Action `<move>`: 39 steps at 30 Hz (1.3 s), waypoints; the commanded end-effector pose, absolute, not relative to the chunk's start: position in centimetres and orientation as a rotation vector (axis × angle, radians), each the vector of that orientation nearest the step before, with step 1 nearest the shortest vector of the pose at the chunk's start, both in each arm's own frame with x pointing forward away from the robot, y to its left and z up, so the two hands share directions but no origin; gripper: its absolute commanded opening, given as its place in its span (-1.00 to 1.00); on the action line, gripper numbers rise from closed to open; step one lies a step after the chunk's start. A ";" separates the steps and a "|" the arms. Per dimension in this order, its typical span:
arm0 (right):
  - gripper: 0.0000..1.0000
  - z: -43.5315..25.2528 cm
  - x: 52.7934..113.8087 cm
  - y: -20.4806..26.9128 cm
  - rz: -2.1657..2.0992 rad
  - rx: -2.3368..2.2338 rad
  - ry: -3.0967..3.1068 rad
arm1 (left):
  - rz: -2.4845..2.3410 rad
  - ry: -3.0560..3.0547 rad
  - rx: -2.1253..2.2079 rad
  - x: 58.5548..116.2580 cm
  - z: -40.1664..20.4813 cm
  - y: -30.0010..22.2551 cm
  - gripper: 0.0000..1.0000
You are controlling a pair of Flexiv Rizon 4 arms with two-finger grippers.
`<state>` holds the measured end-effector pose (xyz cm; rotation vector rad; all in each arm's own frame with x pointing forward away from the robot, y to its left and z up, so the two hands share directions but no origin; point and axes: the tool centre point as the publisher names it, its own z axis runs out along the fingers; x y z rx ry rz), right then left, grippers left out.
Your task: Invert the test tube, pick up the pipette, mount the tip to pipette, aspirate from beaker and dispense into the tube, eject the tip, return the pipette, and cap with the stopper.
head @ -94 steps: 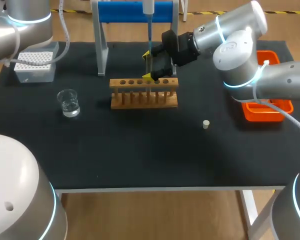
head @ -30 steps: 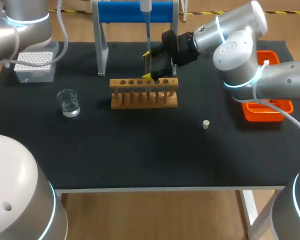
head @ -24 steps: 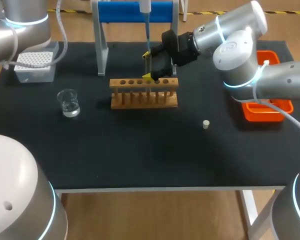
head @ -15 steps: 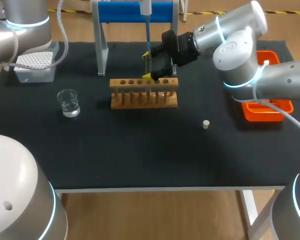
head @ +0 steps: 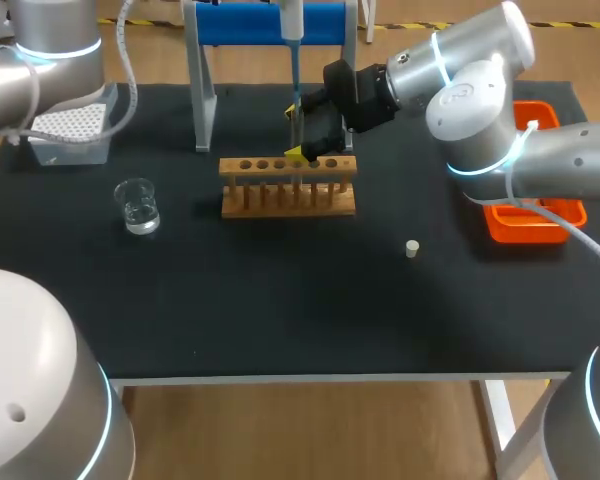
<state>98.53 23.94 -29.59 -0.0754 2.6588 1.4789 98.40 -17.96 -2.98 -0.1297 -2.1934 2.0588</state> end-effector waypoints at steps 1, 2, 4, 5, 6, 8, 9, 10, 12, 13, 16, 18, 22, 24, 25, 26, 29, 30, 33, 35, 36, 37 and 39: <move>1.00 -29.5 98.6 23.9 1.478 -0.077 2.663 | 2.041 -2.213 -0.124 98.6 -2.7 -17.8 -1.00; 1.00 -29.5 98.6 23.9 1.478 -0.077 2.663 | 2.041 -2.216 -0.123 98.7 -2.7 -17.7 -1.00; 1.00 -29.5 98.6 23.9 1.478 -0.077 2.663 | 2.044 -2.225 -0.120 98.7 -2.6 -17.7 -1.00; 1.00 -29.5 98.6 23.9 1.478 -0.077 2.663 | 2.044 -2.228 -0.119 98.7 -2.6 -17.6 -1.00; 1.00 -29.5 98.6 23.9 1.478 -0.077 2.663 | 2.049 -2.229 -0.121 98.8 -2.6 -17.6 -1.00; 1.00 -29.5 98.6 23.9 1.478 -0.077 2.663 | 2.053 -2.235 -0.122 98.9 -2.6 -17.6 -1.00; 1.00 -29.5 98.6 23.9 1.478 -0.077 2.663 | 2.058 -2.237 -0.124 99.0 -2.6 -17.7 -1.00; 1.00 -29.5 98.6 23.9 1.478 -0.077 2.663 | 2.060 -2.238 -0.124 99.0 -2.6 -17.7 -1.00; 1.00 -29.5 98.6 23.9 1.478 -0.077 2.663 | 2.072 -2.233 -0.129 99.2 -2.6 -17.8 -1.00; 1.00 -29.5 98.6 23.9 1.478 -0.077 2.663 | 2.073 -2.233 -0.130 99.3 -2.6 -17.9 -1.00; 1.00 -29.5 98.6 23.9 1.478 -0.077 2.663 | 2.083 -2.225 -0.136 99.5 -2.6 -18.0 -1.00; 1.00 -29.5 98.6 23.9 1.478 -0.077 2.663 | 2.096 -2.214 -0.141 99.6 -2.5 -18.0 -1.00; 1.00 -29.5 98.6 23.9 1.478 -0.077 2.663 | 2.111 -2.186 -0.157 99.7 -2.5 -18.1 -1.00; 1.00 -29.5 98.6 23.9 1.478 -0.077 2.663 | 2.115 -2.166 -0.168 99.7 -2.5 -18.3 -1.00; 1.00 -29.5 98.6 23.9 1.478 -0.077 2.663 | 2.111 -2.158 -0.177 99.7 -2.5 -18.3 -1.00; 1.00 -29.5 98.6 23.9 1.478 -0.077 2.663 | 2.112 -2.150 -0.180 99.7 -2.5 -18.4 -1.00; 1.00 -29.5 98.6 23.9 1.478 -0.077 2.663 | 2.102 -2.138 -0.183 99.6 -2.5 -18.4 -1.00; 1.00 -29.5 98.6 23.9 1.478 -0.077 2.663 | 2.096 -2.133 -0.180 99.5 -2.6 -18.4 -1.00; 1.00 -29.5 98.6 23.9 1.478 -0.077 2.663 | 2.063 -2.151 -0.167 99.4 -2.7 -18.2 -1.00; 1.00 -29.5 98.6 23.9 1.478 -0.077 2.663 | 2.042 -2.174 -0.155 99.3 -2.7 -18.1 -1.00; 1.00 -29.5 98.6 23.9 1.478 -0.077 2.663 | 2.038 -2.179 -0.154 99.3 -2.8 -18.1 -1.00; 1.00 -29.5 98.6 23.9 1.478 -0.077 2.663 | 2.038 -2.183 -0.152 99.2 -2.8 -18.1 -1.00; 1.00 -29.5 98.6 23.9 1.478 -0.077 2.663 | 2.027 -2.204 -0.143 99.2 -2.8 -18.0 -1.00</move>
